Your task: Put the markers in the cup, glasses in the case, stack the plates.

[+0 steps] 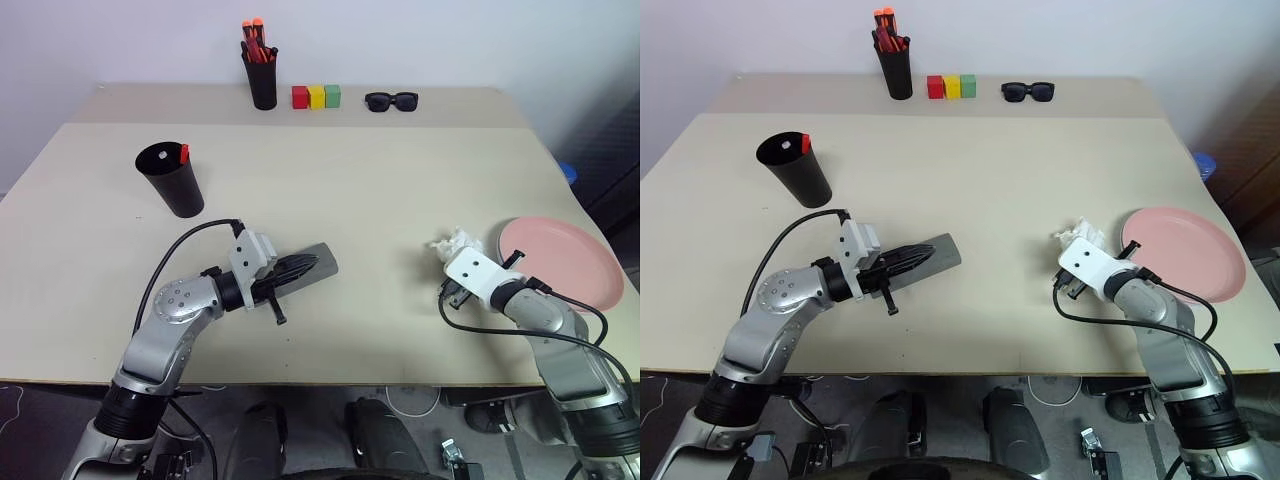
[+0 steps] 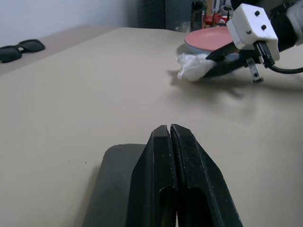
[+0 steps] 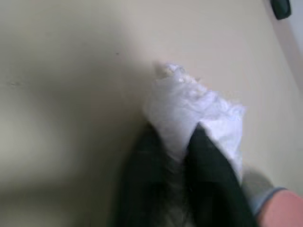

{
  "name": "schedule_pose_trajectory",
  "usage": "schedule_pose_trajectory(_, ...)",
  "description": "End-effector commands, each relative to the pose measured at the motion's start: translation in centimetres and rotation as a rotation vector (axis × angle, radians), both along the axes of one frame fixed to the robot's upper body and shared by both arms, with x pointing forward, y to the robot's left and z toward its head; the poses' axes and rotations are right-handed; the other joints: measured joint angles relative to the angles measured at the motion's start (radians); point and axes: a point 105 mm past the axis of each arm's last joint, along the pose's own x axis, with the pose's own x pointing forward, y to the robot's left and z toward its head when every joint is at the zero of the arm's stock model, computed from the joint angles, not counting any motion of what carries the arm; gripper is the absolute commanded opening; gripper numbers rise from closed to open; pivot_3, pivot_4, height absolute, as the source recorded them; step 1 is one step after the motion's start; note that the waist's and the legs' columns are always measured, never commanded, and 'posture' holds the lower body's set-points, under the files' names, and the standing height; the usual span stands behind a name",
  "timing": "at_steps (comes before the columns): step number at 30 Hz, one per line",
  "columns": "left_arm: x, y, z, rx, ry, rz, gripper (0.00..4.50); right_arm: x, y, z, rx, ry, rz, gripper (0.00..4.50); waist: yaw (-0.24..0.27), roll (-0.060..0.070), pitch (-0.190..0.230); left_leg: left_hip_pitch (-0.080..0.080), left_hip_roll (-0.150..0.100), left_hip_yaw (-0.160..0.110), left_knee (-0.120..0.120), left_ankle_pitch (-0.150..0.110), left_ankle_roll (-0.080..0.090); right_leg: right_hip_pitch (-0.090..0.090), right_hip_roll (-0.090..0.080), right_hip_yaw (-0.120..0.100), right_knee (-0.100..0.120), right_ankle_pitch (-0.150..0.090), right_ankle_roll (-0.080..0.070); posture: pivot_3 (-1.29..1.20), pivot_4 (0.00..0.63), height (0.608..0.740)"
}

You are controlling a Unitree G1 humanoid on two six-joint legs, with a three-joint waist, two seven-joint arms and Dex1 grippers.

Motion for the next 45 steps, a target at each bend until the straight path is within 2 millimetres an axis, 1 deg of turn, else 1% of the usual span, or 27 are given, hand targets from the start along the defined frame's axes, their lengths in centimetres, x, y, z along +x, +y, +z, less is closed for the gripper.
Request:
schedule_pose_trajectory(1, 0.5, 0.2, 1.2, -0.018, -0.052, 0.017, 0.00, -0.3, -2.0, 4.4, -0.056, -0.170, -0.075, 0.07, 0.003, 0.000, 0.000, 0.000, 0.000, 0.000, 0.000, 0.000, 0.000, 0.000, 0.000, 0.000, 0.000, 0.000, 0.000, 0.00, 0.150, 0.725)
schedule_pose_trajectory(3, 0.7, 0.3, 1.3, -0.021, -0.056, 0.019, 0.00, -0.8, -3.7, 6.2, -0.077, -0.218, -0.145, 0.07, 0.005, 0.000, 0.000, 0.000, 0.000, 0.000, 0.000, 0.000, 0.000, 0.000, 0.000, 0.000, 0.000, 0.000, 0.000, 0.00, 0.150, 0.725)
schedule_pose_trajectory(4, 0.9, 0.3, 1.4, -0.025, -0.061, 0.022, 0.00, -1.3, -4.9, 7.0, -0.094, -0.238, -0.191, 0.07, 0.009, 0.000, 0.000, 0.000, 0.000, 0.000, 0.000, 0.000, 0.000, 0.000, 0.000, 0.000, 0.000, 0.000, 0.000, 0.00, 0.150, 0.725)
schedule_pose_trajectory(5, 1.1, 0.5, 1.5, -0.033, -0.059, 0.027, 0.00, -2.0, -6.5, 7.7, -0.114, -0.242, -0.254, 0.07, 0.014, 0.000, 0.000, 0.000, 0.000, 0.000, 0.000, 0.000, 0.000, 0.000, 0.000, 0.000, 0.000, 0.000, 0.000, 0.00, 0.150, 0.725)
schedule_pose_trajectory(6, 1.3, 0.5, 1.6, -0.039, -0.057, 0.029, 0.00, -2.6, -7.5, 8.1, -0.127, -0.241, -0.295, 0.07, 0.019, 0.000, 0.000, 0.000, 0.000, 0.000, 0.000, 0.000, 0.000, 0.000, 0.000, 0.000, 0.000, 0.000, 0.000, 0.00, 0.150, 0.725)
schedule_pose_trajectory(7, 1.5, 0.6, 1.6, -0.044, -0.056, 0.029, 0.00, -3.0, -8.3, 8.2, -0.134, -0.233, -0.325, 0.07, 0.022, 0.000, 0.000, 0.000, 0.000, 0.000, 0.000, 0.000, 0.000, 0.000, 0.000, 0.000, 0.000, 0.000, 0.000, 0.00, 0.150, 0.725)
schedule_pose_trajectory(10, 1.9, 0.1, 1.8, -0.053, -0.063, 0.014, 0.00, -4.1, -9.9, 7.0, -0.132, -0.165, -0.371, 0.07, 0.021, 0.000, 0.000, 0.000, 0.000, 0.000, 0.000, 0.000, 0.000, 0.000, 0.000, 0.000, 0.000, 0.000, 0.000, 0.00, 0.150, 0.725)
schedule_pose_trajectory(12, 2.0, -0.2, 1.9, -0.054, -0.068, 0.007, 0.00, -4.4, -10.7, 6.4, -0.121, -0.134, -0.400, 0.79, 0.017, 0.000, 0.000, 0.000, 0.000, 0.000, 0.000, 0.000, 0.000, 0.000, 0.000, 0.000, 0.000, -0.001, -0.001, 0.00, 0.150, 0.725)
schedule_pose_trajectory(13, 2.1, -0.3, 2.0, -0.055, -0.071, 0.006, 0.00, -4.5, -11.0, 6.2, -0.116, -0.121, -0.413, 1.06, 0.014, 0.000, 0.000, 0.000, 0.000, 0.000, 0.000, 0.000, 0.000, 0.000, 0.000, 0.000, 0.000, -0.001, -0.001, 0.00, 0.150, 0.725)
schedule_pose_trajectory(15, 2.1, -0.2, 2.2, -0.060, -0.077, 0.012, 0.00, -4.4, -11.0, 6.1, -0.123, -0.115, -0.408, 1.99, 0.013, 0.001, -0.001, 0.000, 0.000, 0.000, 0.000, 0.000, 0.000, 0.000, 0.000, 0.000, 0.000, 0.000, 0.000, 0.00, 0.150, 0.725)
schedule_pose_trajectory(17, 2.2, 0.2, 2.3, -0.059, -0.082, 0.027, 0.00, -4.0, -10.5, 6.3, -0.125, -0.125, -0.374, 3.09, 0.013, 0.001, -0.001, 0.001, 0.000, 0.000, 0.000, 0.000, 0.000, 0.000, 0.000, 0.000, 0.000, 0.000, 0.000, 0.00, 0.150, 0.725)
schedule_pose_trajectory(18, 2.2, 0.4, 2.3, -0.056, -0.085, 0.039, 0.00, -3.8, -10.2, 6.4, -0.120, -0.127, -0.353, 3.48, 0.013, 0.001, -0.001, 0.001, 0.000, 0.000, 0.000, 0.000, 0.000, 0.000, 0.000, 0.000, 0.000, 0.000, 0.000, 0.00, 0.150, 0.725)
schedule_pose_trajectory(21, 2.2, 1.5, 2.3, -0.050, -0.101, 0.097, 0.00, -3.0, -9.2, 6.9, -0.080, -0.143, -0.290, 3.48, 0.013, 0.001, -0.001, 0.001, 0.000, 0.000, 0.000, 0.000, 0.000, 0.000, 0.000, 0.000, 0.000, 0.000, 0.000, 0.00, 0.150, 0.725)
schedule_pose_trajectory(24, 2.2, 2.9, 2.5, -0.053, -0.119, 0.178, 0.00, -1.7, -7.7, 7.5, 0.004, -0.169, -0.204, 3.48, 0.013, 0.001, -0.001, 0.001, 0.000, 0.000, 0.000, 0.000, 0.000, 0.000, 0.000, 0.000, 0.000, 0.000, 0.000, 0.00, 0.150, 0.725)
schedule_pose_trajectory(25, 2.2, 3.5, 2.6, -0.057, -0.127, 0.211, 0.00, -1.2, -6.9, 7.7, 0.048, -0.173, -0.162, 3.48, 0.014, 0.002, -0.001, 0.001, 0.000, 0.000, 0.000, 0.000, 0.000, 0.000, 0.000, 0.000, 0.000, 0.000, 0.000, 0.00, 0.150, 0.725)
schedule_pose_trajectory(26, 2.3, 3.7, 2.7, -0.061, -0.132, 0.231, 0.00, -0.9, -6.5, 7.8, 0.075, -0.175, -0.134, 3.48, 0.014, 0.001, -0.001, 0.001, 0.000, 0.000, 0.000, 0.000, 0.000, 0.000, 0.000, 0.000, 0.000, 0.000, 0.000, 0.00, 0.150, 0.725)
schedule_pose_trajectory(27, 2.2, 4.6, 2.8, -0.068, -0.141, 0.284, 0.00, -0.3, -5.1, 8.1, 0.153, -0.182, -0.071, 3.48, 0.015, 0.001, -0.001, 0.001, 0.000, 0.000, 0.000, 0.000, 0.000, 0.000, 0.000, 0.000, 0.000, 0.000, 0.000, 0.00, 0.150, 0.725)
schedule_pose_trajectory(30, 1.6, 9.4, 2.8, -0.075, -0.165, 0.502, 0.00, 1.0, -0.8, 8.8, 0.414, -0.161, 0.111, 3.48, 0.000, 0.001, -0.001, 0.001, 0.001, 0.001, -0.001, 0.000, 0.000, 0.001, 0.000, 0.000, 0.000, 0.000, 0.001, 0.00, 0.150, 0.725)
schedule_pose_trajectory(33, 0.7, 12.8, 2.6, -0.080, -0.167, 0.656, 0.00, 1.3, 1.2, 8.3, 0.525, -0.094, 0.208, 3.48, -0.005, 0.001, -0.001, 0.002, 0.001, 0.000, -0.002, 0.000, 0.000, 0.001, 0.001, 0.000, 0.001, 0.000, 0.000, 0.00, 0.150, 0.725)
schedule_pose_trajectory(35, -0.1, 15.0, 2.3, -0.078, -0.164, 0.744, 0.00, 1.5, 2.1, 7.7, 0.554, -0.057, 0.251, 3.48, 0.000, 0.000, 0.000, 0.001, 0.001, 0.000, -0.002, 0.000, 0.000, 0.001, 0.000, -0.001, 0.000, 0.000, 0.000, 0.00, 0.150, 0.725)
schedule_pose_trajectory(36, -0.4, 15.7, 2.2, -0.072, -0.163, 0.778, 0.00, 1.7, 2.2, 7.4, 0.563, -0.046, 0.258, 3.48, 0.001, 0.000, 0.000, 0.001, 0.001, 0.000, -0.002, 0.000, 0.000, 0.001, -0.001, -0.001, 0.000, 0.000, 0.000, 0.00, 0.150, 0.725)
schedule_pose_trajectory(38, -1.0, 16.7, 2.0, -0.061, -0.162, 0.820, 0.00, 2.0, 2.5, 7.0, 0.570, -0.033, 0.264, 3.48, 0.001, 0.000, 0.000, 0.001, 0.001, 0.000, -0.001, 0.000, 0.001, 0.002, -0.001, -0.001, -0.001, 0.000, 0.000, 0.00, 0.150, 0.725)
schedule_pose_trajectory(40, -1.3, 17.0, 2.0, -0.063, -0.160, 0.839, 0.00, 2.2, 2.6, 6.6, 0.573, -0.016, 0.272, 3.48, 0.003, 0.000, 0.000, 0.001, 0.001, 0.000, -0.001, 0.000, 0.001, 0.002, -0.001, -0.001, -0.001, -0.001, -0.003, 0.00, 0.150, 0.725)
schedule_pose_trajectory(43, -1.8, 16.8, 1.7, -0.064, -0.154, 0.853, 0.00, 2.4, 2.8, 6.1, 0.565, 0.021, 0.295, 3.48, 0.001, 0.000, 0.000, 0.001, 0.001, 0.001, -0.001, 0.000, 0.001, 0.002, -0.001, -0.001, -0.001, -0.001, -0.003, 0.00, 0.150, 0.725)
schedule_pose_trajectory(45, -1.9, 16.6, 1.5, -0.073, -0.150, 0.867, 0.00, 2.5, 2.7, 6.2, 0.566, 0.031, 0.304, 3.48, -0.003, 0.000, 0.000, 0.001, 0.001, 0.001, -0.001, 0.000, 0.001, 0.002, -0.001, -0.001, -0.001, -0.001, -0.003, 0.00, 0.150, 0.725)
